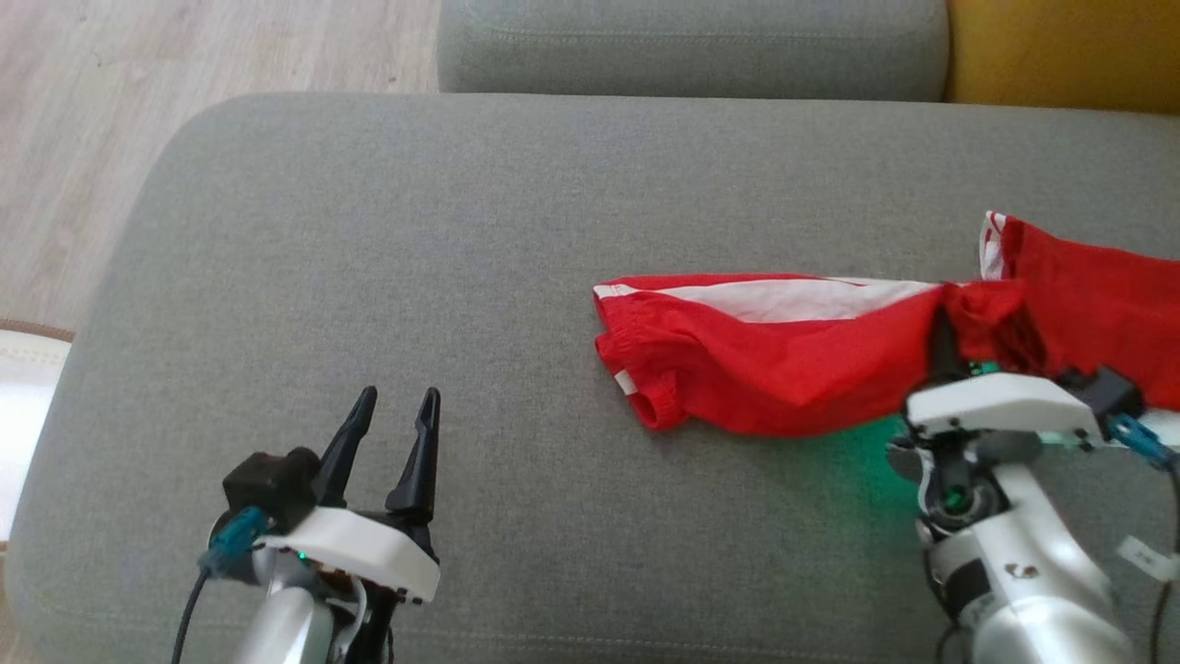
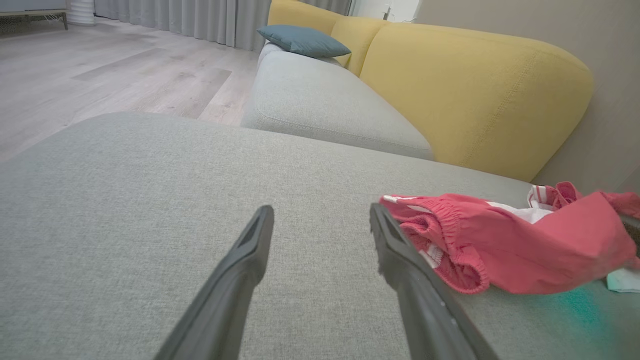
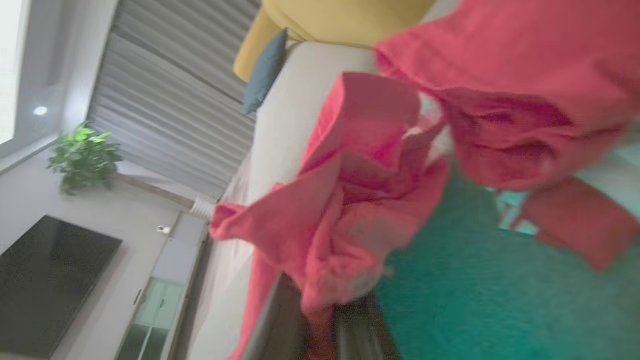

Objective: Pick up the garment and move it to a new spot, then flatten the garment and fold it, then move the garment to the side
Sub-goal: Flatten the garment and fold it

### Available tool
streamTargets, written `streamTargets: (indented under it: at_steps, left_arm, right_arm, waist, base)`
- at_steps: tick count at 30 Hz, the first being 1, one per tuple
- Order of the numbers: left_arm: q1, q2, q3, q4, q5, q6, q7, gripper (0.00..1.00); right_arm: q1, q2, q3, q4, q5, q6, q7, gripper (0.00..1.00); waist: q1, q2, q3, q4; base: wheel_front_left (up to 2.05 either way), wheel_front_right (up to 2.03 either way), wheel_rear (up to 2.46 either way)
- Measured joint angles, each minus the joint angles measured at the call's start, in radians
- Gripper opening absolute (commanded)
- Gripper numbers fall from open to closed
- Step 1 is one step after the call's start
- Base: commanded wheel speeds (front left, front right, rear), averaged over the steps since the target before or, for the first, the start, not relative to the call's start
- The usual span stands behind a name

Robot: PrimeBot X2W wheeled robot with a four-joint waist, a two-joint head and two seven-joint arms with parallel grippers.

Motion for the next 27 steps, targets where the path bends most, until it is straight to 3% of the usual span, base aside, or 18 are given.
streamTargets:
  at_steps: [12,21,27]
  left_arm:
    - [0.007,0.002,0.0,0.006,0.001,0.0,0.0,1.0]
    - [0.042,0.002,0.001,0.018,0.001,0.0,0.0,1.0]
    - [0.042,0.002,0.0,0.019,0.001,0.0,0.0,1.0]
  right_arm:
    - [0.059,0.0,0.273,-0.182,0.093,0.0,-0.038,0.0]
    - [0.058,0.001,0.246,-0.182,0.08,0.0,-0.066,0.0]
    - [0.025,0.0,0.263,-0.168,-0.028,0.0,-0.075,0.0]
  waist:
    - [0.0,0.0,-0.038,0.018]
    - [0.0,0.0,-0.05,0.038]
    - [0.0,0.0,-0.053,0.051]
  base:
    - [0.0,0.0,0.0]
    - [0.0,0.0,0.0]
    - [0.0,0.0,0.0]
